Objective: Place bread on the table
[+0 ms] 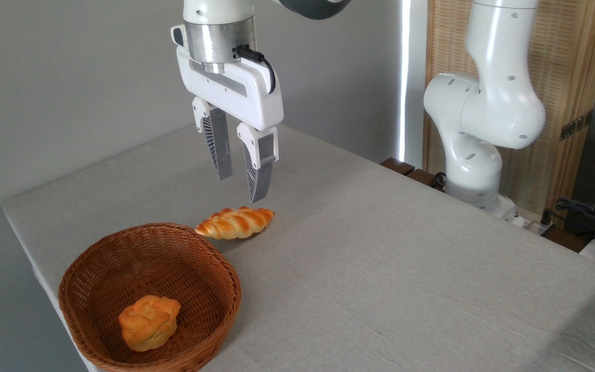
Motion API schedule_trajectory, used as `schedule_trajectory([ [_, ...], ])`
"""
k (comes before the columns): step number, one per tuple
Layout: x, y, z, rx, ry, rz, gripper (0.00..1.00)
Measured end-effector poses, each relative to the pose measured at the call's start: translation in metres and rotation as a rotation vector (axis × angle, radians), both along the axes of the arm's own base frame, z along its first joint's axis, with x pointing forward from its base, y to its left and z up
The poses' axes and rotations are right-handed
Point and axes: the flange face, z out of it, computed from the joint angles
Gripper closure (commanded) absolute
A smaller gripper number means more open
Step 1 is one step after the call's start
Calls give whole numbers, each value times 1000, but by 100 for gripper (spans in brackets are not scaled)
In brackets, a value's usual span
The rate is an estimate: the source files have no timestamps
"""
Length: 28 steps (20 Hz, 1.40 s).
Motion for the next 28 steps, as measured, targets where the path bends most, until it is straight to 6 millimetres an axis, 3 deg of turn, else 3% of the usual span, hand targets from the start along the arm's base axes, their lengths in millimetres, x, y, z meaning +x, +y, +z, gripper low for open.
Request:
schedule_trajectory([
  [6, 18, 0, 12, -31, -140, 53, 0],
  [9, 35, 1, 6, -44, -205, 90, 0],
  [14, 65, 6, -18, -56, -288, 125, 0],
  [18, 86, 7, -52, -35, -294, 121, 0],
  [28, 111, 5, -113, -20, -270, 119, 0],
])
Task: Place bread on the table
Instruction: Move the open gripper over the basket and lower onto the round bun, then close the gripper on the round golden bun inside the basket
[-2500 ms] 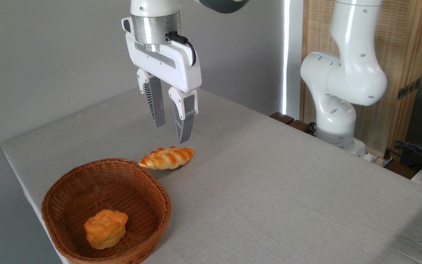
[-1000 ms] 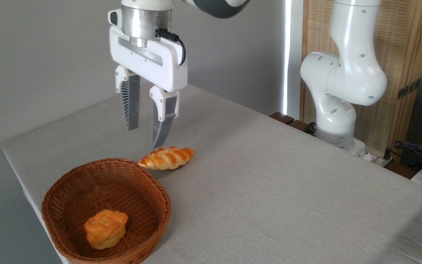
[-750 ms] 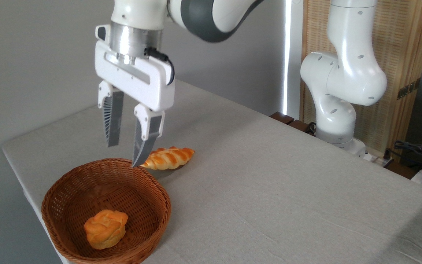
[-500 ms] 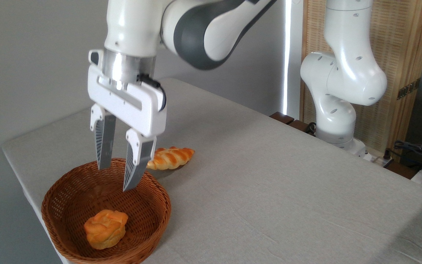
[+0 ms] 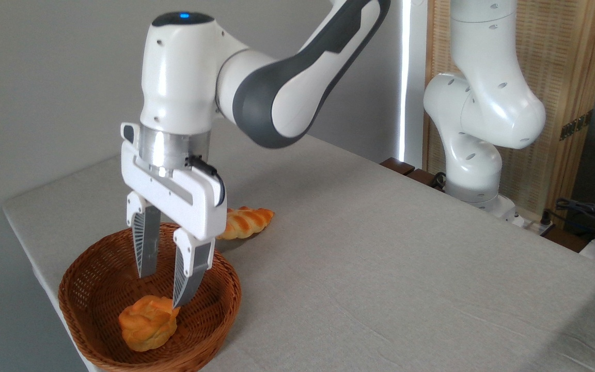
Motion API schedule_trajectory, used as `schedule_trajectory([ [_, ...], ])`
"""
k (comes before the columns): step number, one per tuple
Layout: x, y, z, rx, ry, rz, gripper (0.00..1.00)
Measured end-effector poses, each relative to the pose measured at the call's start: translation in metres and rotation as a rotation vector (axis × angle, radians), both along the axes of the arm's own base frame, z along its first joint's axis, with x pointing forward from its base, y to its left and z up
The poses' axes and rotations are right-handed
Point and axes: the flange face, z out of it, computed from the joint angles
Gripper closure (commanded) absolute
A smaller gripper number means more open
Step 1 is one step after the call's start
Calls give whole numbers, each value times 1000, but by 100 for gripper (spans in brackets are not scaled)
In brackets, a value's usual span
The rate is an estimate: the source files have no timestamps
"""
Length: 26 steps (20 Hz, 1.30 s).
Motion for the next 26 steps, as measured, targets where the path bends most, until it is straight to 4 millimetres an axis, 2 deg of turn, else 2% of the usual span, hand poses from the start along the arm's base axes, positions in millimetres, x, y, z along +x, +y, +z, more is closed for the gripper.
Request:
schedule_trajectory([
  [7, 17, -5, -38, 51, -42, -37, 0],
  [14, 21, -16, -51, 64, -56, -64, 1],
  [17, 22, -16, -51, 64, -57, -65, 39],
  [19, 22, -16, -50, 64, -58, -65, 58],
  [26, 22, -16, -50, 64, -59, -65, 59],
])
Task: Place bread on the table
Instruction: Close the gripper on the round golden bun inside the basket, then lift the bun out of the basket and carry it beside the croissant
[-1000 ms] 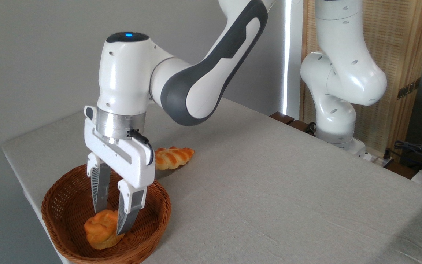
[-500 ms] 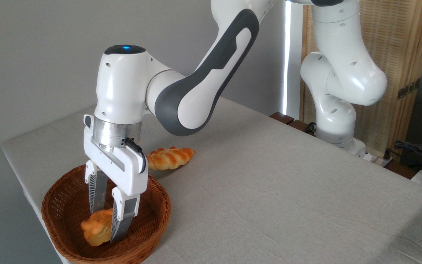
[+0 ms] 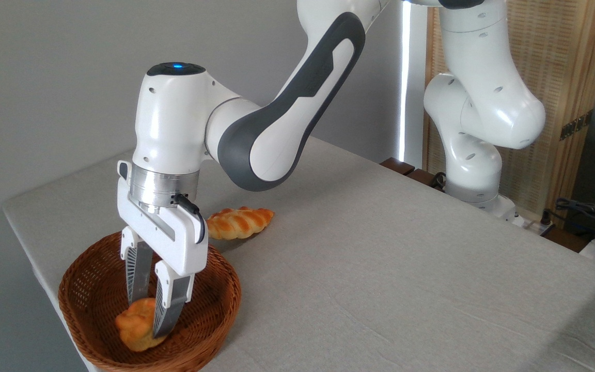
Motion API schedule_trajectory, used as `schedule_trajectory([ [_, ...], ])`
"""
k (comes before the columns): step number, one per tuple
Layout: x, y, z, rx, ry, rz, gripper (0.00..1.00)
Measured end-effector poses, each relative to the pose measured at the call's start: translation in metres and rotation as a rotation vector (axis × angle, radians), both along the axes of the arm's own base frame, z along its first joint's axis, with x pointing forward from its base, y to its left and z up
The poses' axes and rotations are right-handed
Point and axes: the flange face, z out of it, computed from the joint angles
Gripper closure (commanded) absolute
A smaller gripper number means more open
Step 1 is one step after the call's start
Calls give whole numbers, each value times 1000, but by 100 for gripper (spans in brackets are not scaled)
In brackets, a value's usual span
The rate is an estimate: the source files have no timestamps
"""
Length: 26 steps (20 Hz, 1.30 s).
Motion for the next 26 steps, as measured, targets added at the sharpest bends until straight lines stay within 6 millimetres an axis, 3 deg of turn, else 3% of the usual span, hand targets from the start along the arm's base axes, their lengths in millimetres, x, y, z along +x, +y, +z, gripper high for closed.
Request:
schedule_trajectory([
  [8, 1, 0, 2, -1, -4, 0, 56],
  [13, -5, 4, 44, -13, -35, 29, 54],
  [16, -25, 6, 78, -6, 22, 45, 47],
  [20, -67, 10, 122, 2, 163, 58, 45],
  [24, -111, 4, 123, 17, 287, 45, 40],
  [26, -134, -3, 109, 29, 332, 25, 24],
])
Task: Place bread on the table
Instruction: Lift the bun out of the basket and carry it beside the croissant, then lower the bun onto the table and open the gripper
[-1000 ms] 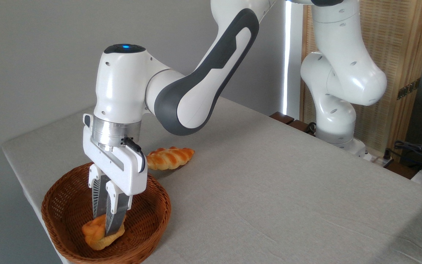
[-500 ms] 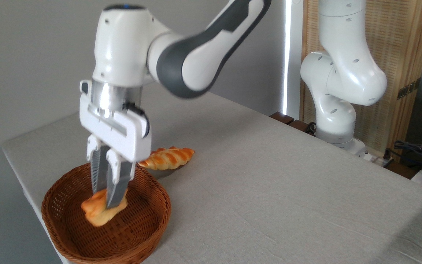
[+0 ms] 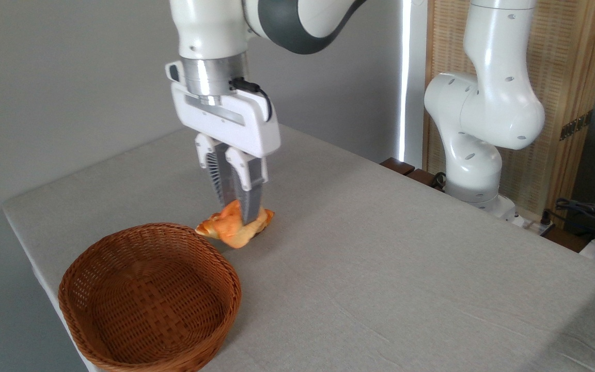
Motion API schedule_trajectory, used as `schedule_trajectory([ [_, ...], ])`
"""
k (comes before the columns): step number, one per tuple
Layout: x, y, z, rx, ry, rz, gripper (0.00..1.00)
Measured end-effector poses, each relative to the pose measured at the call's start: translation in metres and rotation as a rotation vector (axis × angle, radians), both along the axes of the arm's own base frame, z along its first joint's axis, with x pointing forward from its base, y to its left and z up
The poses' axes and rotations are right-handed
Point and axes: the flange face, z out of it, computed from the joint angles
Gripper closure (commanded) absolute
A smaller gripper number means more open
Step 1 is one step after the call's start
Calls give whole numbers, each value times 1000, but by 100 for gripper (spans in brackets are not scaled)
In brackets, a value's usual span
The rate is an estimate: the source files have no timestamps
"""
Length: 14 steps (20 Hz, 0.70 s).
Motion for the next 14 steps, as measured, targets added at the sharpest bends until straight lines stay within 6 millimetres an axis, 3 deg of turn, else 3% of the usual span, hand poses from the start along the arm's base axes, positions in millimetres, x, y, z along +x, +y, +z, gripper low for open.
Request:
schedule_trajectory([
  [1, -10, -3, -10, 4, 22, -10, 6],
  [2, -18, -6, -20, 8, 43, -17, 0],
  [6, -32, -13, -48, 18, 95, -38, 0],
  [14, -31, -15, -50, 16, 88, -41, 0],
])
